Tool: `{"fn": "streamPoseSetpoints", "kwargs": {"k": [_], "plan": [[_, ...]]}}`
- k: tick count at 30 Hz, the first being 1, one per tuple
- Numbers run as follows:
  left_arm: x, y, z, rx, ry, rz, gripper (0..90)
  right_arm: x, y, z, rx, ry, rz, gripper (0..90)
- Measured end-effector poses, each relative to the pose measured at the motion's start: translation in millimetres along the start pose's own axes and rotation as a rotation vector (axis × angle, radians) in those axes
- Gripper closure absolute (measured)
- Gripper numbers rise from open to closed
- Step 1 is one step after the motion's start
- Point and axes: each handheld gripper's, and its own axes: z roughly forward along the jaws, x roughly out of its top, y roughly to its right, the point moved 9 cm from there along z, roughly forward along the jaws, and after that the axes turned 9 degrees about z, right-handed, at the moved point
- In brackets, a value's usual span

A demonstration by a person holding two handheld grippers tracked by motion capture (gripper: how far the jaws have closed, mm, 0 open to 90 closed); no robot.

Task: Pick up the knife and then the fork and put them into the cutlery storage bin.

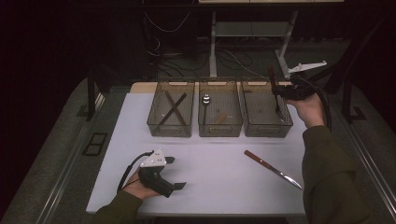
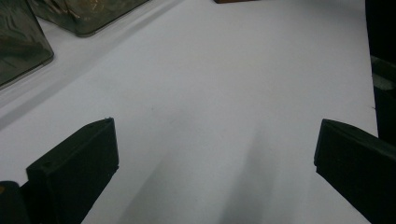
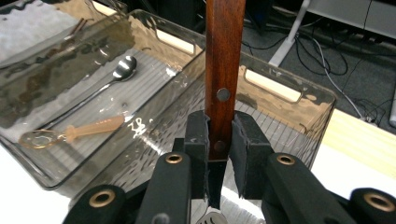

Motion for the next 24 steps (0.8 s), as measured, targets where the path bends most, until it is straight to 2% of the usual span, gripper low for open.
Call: {"fn": "streamPoseSetpoints", "kwargs": {"k": [7,11,18,24], "plan": [[0.2,0.5,0.1,-0.004,0.0,0.002,0.0,-16.1,7.9,23.9,-0.042,-0.058,-0.009,77.4],[0.2,0.3,0.3,-0.005,0.002,-0.001,0.0,-27.8,12.1,33.7,-0.038,-0.088,0.007,77.4],[0.1,0.6,0.7,-0.007,-0.002,0.002,0.0,-45.2,15.3,42.7,-0.045,-0.167,0.005,77.4],[-0.2,0.4,0.5,-0.007,-0.004,0.005,0.0,-54.1,17.2,48.0,-0.033,-0.196,0.021,77.1]]}}
